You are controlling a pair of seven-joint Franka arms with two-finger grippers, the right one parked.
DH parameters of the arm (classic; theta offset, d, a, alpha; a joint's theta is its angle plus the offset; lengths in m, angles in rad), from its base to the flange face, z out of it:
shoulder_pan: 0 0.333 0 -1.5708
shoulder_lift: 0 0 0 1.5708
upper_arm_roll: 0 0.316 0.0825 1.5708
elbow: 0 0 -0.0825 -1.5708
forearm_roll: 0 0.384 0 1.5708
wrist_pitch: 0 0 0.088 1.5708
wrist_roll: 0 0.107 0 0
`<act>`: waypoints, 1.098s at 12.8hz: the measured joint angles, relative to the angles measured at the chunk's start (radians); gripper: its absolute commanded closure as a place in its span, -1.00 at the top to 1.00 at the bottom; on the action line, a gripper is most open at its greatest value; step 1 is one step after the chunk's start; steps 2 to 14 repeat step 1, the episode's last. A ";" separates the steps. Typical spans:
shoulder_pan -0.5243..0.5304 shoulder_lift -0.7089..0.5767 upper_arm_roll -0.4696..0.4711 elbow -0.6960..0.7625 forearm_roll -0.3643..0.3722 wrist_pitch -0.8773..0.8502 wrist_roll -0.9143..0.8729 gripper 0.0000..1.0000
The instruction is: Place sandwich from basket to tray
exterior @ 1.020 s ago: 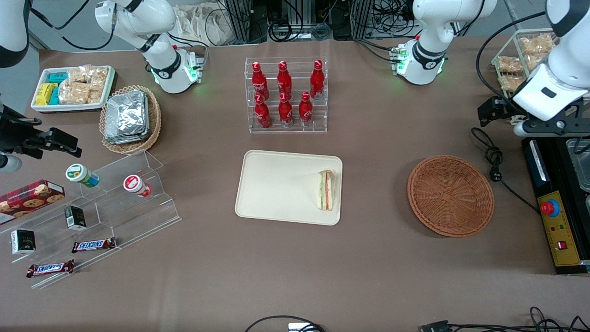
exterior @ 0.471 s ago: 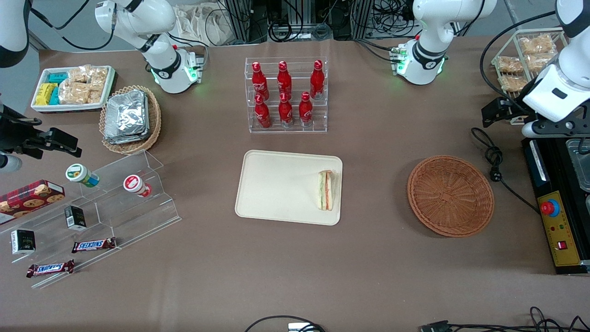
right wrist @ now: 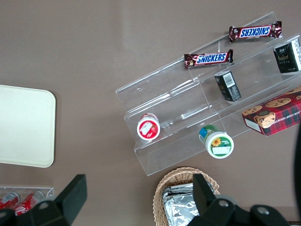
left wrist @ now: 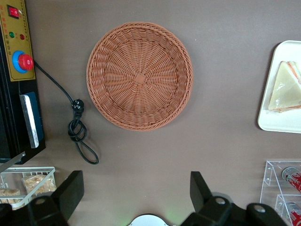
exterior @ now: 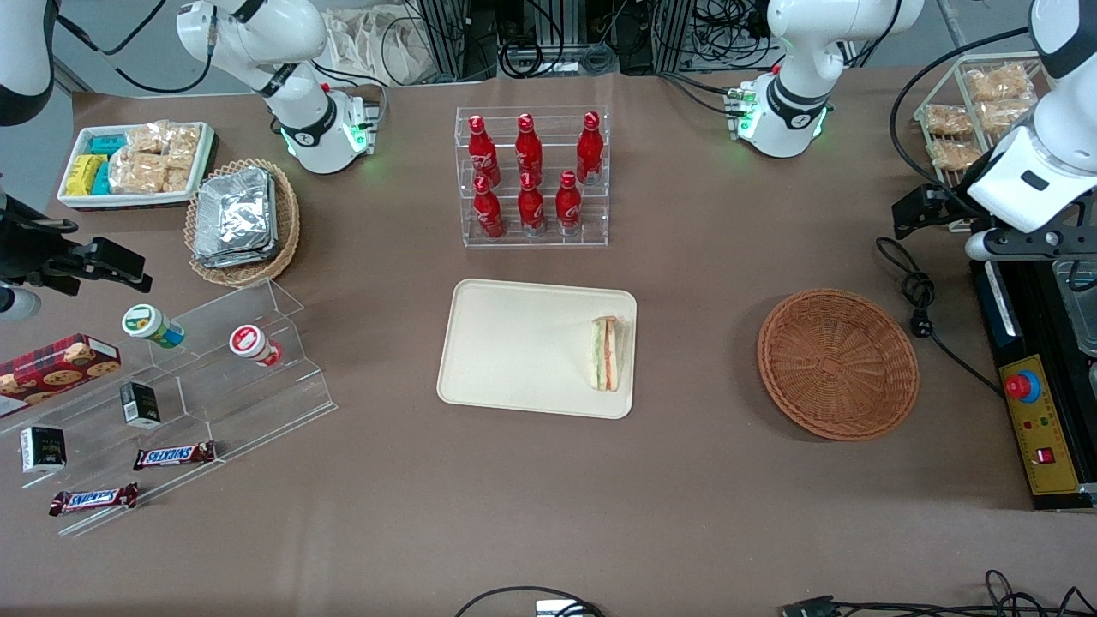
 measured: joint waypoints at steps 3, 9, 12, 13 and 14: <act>0.000 0.000 0.000 0.000 0.000 0.000 0.000 1.00; 0.000 0.000 0.000 0.000 0.000 0.000 0.000 1.00; 0.000 0.000 0.000 0.000 0.000 0.000 0.000 1.00; 0.000 0.000 0.000 0.000 0.000 0.000 0.000 1.00; 0.000 0.000 0.000 0.000 0.000 0.000 0.000 1.00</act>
